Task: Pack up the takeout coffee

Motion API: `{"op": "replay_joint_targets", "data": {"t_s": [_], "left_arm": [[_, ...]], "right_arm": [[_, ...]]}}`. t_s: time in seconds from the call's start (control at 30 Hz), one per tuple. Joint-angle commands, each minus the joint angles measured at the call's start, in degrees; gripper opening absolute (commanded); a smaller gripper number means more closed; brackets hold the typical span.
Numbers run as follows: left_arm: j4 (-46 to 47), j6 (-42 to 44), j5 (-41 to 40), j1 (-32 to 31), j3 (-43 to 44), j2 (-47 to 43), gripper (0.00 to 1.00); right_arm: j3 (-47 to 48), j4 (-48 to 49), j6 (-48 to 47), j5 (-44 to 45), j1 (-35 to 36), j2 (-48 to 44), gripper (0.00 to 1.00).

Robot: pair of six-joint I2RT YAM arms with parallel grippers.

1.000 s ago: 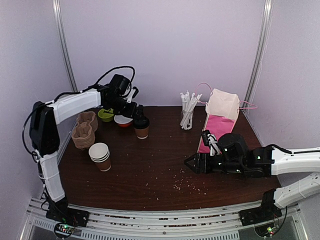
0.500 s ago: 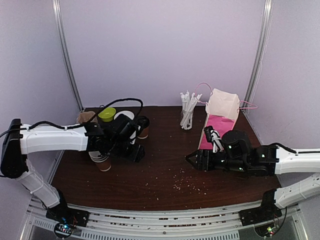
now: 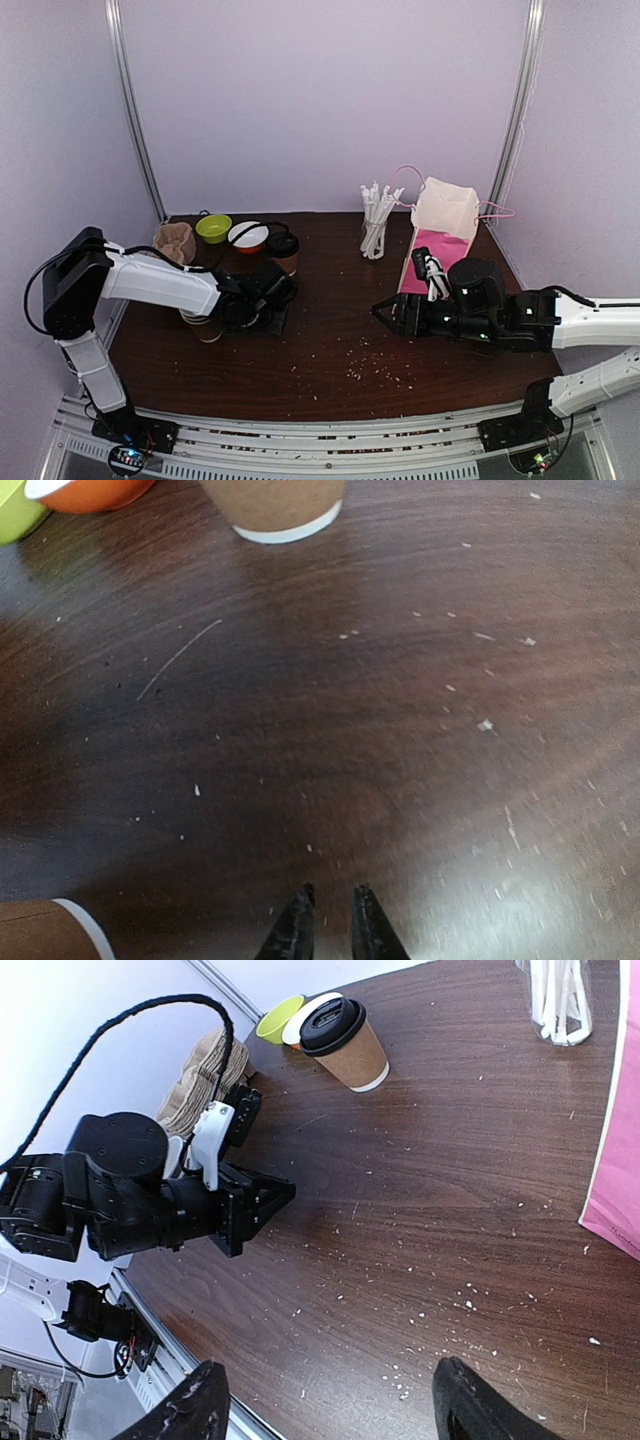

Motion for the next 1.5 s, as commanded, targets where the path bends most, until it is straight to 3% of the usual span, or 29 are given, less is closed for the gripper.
{"op": "replay_joint_targets", "data": {"t_s": [0.0,0.63,1.47], "left_arm": [[-1.5,-5.0,-6.8,0.5,2.8,3.5,0.15],[0.3,-8.9,-9.9,10.9,-6.1,1.1,0.36],[-12.9,-15.8,-14.3,14.4,-15.7,-9.1,0.41]], "right_arm": [[0.0,0.9,0.9,0.3,0.1,-0.3,0.72],[-1.0,2.1,1.6,-0.4,0.2,-0.5,0.72],[-2.4,4.4,1.3,-1.3,0.2,-0.5,0.72]]}}
